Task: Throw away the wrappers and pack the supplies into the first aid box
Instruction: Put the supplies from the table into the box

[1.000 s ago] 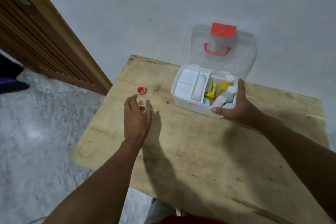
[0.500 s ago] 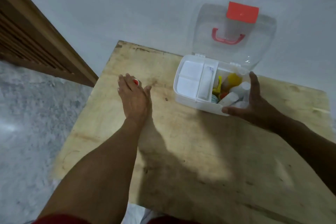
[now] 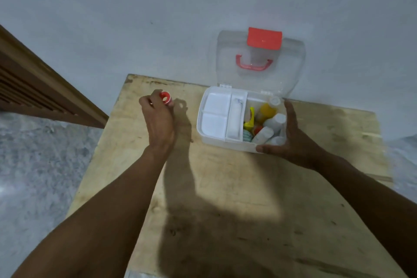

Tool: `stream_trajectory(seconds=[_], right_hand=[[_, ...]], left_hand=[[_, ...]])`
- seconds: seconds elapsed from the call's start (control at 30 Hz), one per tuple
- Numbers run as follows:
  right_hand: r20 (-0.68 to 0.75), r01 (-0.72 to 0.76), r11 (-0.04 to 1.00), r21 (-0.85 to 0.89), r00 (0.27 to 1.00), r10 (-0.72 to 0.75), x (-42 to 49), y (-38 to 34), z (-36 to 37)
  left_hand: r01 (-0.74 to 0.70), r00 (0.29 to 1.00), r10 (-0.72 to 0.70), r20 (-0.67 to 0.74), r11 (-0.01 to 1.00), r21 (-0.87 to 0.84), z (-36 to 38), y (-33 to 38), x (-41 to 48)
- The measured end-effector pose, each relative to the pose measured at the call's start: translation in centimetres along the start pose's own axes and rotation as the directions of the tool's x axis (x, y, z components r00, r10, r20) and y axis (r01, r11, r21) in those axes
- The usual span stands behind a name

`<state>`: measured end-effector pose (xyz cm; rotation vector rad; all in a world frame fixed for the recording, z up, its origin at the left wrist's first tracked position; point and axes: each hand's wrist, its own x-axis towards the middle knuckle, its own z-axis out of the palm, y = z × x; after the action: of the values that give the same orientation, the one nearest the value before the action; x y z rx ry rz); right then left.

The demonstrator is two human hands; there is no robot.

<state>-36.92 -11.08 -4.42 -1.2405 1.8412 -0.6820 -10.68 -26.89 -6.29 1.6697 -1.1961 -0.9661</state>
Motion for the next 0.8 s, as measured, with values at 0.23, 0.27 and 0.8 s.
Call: stream_trajectory(seconds=[0.23,0.27,0.8], right_hand=[[0.009,-0.018,1.000,0.017,1.000,0.018,-0.6,-0.6,0.0],[0.005,-0.017,1.000,0.024,1.000,0.017,-0.6,-0.5,0.0],[0.011,0.051,0.996,0.070,0.999,-0.052,-0.1,0.5,0.1]], left_hand=[[-0.560,0.826,0.491,0.277,0.769,0.308,2.4,4.9,-3.1],[-0.580,0.810,0.489,0.323,0.747,0.324,2.8,5.2,-3.3],[-0.585,0.787,0.211,0.579,0.551,0.595,5.7,6.2,-3.0]])
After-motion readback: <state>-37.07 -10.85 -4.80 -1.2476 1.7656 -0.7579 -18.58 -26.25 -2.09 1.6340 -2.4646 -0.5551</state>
